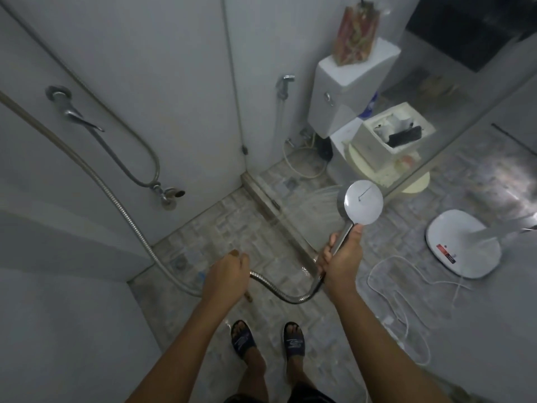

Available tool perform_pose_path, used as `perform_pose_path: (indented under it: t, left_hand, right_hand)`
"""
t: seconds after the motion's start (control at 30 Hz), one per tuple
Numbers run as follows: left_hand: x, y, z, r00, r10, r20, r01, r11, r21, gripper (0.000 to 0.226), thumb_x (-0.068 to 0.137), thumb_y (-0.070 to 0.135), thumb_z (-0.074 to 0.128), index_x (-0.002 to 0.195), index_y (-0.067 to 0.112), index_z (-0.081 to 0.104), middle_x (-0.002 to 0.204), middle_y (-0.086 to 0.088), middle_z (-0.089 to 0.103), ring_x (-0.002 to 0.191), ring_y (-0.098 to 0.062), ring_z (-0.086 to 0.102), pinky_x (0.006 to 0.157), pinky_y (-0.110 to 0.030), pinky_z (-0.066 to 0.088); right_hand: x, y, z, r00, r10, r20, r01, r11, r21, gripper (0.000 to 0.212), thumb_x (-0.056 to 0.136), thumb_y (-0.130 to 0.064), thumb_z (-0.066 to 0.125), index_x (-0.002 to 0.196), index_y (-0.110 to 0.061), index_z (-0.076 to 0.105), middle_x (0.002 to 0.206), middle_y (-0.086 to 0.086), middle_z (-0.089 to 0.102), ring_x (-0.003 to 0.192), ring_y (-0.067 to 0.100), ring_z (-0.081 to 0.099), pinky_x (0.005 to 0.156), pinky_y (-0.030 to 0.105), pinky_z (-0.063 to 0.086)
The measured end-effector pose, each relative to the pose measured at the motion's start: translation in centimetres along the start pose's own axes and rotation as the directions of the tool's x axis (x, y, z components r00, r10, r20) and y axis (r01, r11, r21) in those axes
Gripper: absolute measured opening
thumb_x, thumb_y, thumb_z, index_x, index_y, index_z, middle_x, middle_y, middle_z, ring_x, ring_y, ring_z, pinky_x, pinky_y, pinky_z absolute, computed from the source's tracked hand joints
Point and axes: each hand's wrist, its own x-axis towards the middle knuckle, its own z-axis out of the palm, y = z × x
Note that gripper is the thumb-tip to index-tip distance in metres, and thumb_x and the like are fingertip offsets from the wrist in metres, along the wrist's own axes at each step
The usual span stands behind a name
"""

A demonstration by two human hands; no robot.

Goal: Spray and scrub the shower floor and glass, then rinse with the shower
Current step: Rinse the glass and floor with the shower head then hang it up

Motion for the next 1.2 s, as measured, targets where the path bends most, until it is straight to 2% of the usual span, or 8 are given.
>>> perform_pose_path:
  t: [0.1,0.23,0.43,0.57,0.67,0.9,1.03,1.2]
  left_hand:
    - [0.6,-0.3,-0.8,0.999,-0.001,0.036,0.0,1.0,0.021,0.048,0.106,0.026,0.033,0.066,0.007,0.05,0.059,-0.004,0.051,0.062,-0.024,0.054,0.049,-0.032,0.033]
    - [1.3,-0.9,-3.5,0.996,-0.074,-0.041,0.072,0.996,-0.043,0.057,0.106,0.033,0.035,0.059,0.007,0.054,0.061,-0.006,0.054,0.068,-0.027,0.056,0.066,-0.031,0.038]
    - [3.2,-2.8,-7.3,0.993,-0.024,-0.113,0.022,1.0,-0.015,0.054,0.107,0.03,0.035,0.083,-0.006,0.068,0.096,-0.027,0.069,0.095,-0.039,0.065,0.08,-0.04,0.047]
    - [4.6,-3.9,-9.6,0.99,0.014,-0.142,-0.017,1.0,-0.015,0.05,0.106,0.026,0.037,0.079,-0.004,0.067,0.095,-0.028,0.069,0.095,-0.04,0.065,0.08,-0.042,0.047]
    - [5.6,-4.6,-11.1,0.988,0.021,-0.154,-0.022,1.0,-0.009,0.04,0.105,0.021,0.037,0.072,0.01,0.056,0.099,-0.028,0.068,0.098,-0.04,0.064,0.083,-0.044,0.046]
    - [10.7,-6.5,-12.3,0.98,-0.05,-0.191,0.026,0.991,-0.128,0.04,0.105,0.02,0.04,0.085,-0.004,0.065,0.097,-0.028,0.069,0.095,-0.04,0.064,0.082,-0.043,0.046]
    - [13.4,-6.6,-12.6,0.978,-0.114,-0.176,0.079,0.977,-0.198,0.044,0.101,0.03,0.036,0.068,0.009,0.056,0.086,-0.022,0.067,0.087,-0.038,0.065,0.077,-0.043,0.051]
    - [16.1,-7.2,-12.6,0.964,-0.226,-0.142,0.202,0.966,-0.164,0.056,0.102,0.038,0.032,0.084,-0.002,0.067,0.095,-0.027,0.07,0.095,-0.04,0.067,0.081,-0.042,0.05]
  right_hand:
    - [0.2,-1.2,1.6,0.999,-0.029,0.037,0.028,1.0,0.01,0.069,0.089,-0.08,0.029,0.056,-0.023,0.052,0.045,0.006,0.033,0.037,0.017,0.029,0.042,0.023,0.03]
    - [-0.2,-1.3,4.6,0.997,-0.049,0.058,0.048,0.998,0.03,0.071,0.089,-0.081,0.029,0.06,-0.02,0.05,0.047,0.006,0.033,0.039,0.016,0.029,0.043,0.023,0.03]
    - [-1.0,-1.3,9.2,0.997,-0.031,0.073,0.027,0.999,0.044,0.074,0.079,-0.09,0.033,0.06,-0.021,0.05,0.05,0.006,0.031,0.041,0.017,0.028,0.044,0.024,0.028]
    - [-1.2,-2.7,13.0,0.989,-0.085,0.123,0.081,0.996,0.032,0.07,0.081,-0.087,0.032,0.055,-0.024,0.05,0.047,0.005,0.03,0.04,0.017,0.027,0.044,0.025,0.028]
    - [-1.0,-3.6,15.8,0.988,-0.068,0.141,0.066,0.998,0.016,0.071,0.078,-0.086,0.032,0.061,-0.019,0.049,0.046,0.004,0.03,0.039,0.016,0.028,0.044,0.026,0.026]
    - [2.8,-3.5,20.9,0.99,-0.048,0.132,0.051,0.998,-0.02,0.069,0.09,-0.078,0.03,0.065,-0.016,0.047,0.047,0.005,0.033,0.039,0.016,0.03,0.045,0.026,0.029]
    - [6.2,-2.4,23.6,0.985,0.074,0.155,-0.063,0.995,-0.078,0.071,0.079,-0.088,0.036,0.06,-0.021,0.049,0.05,0.006,0.032,0.041,0.017,0.03,0.044,0.024,0.028]
    - [8.8,-0.9,26.8,0.948,0.25,0.197,-0.215,0.959,-0.183,0.068,0.089,-0.081,0.033,0.064,-0.019,0.046,0.045,0.002,0.028,0.032,0.017,0.025,0.037,0.018,0.024]
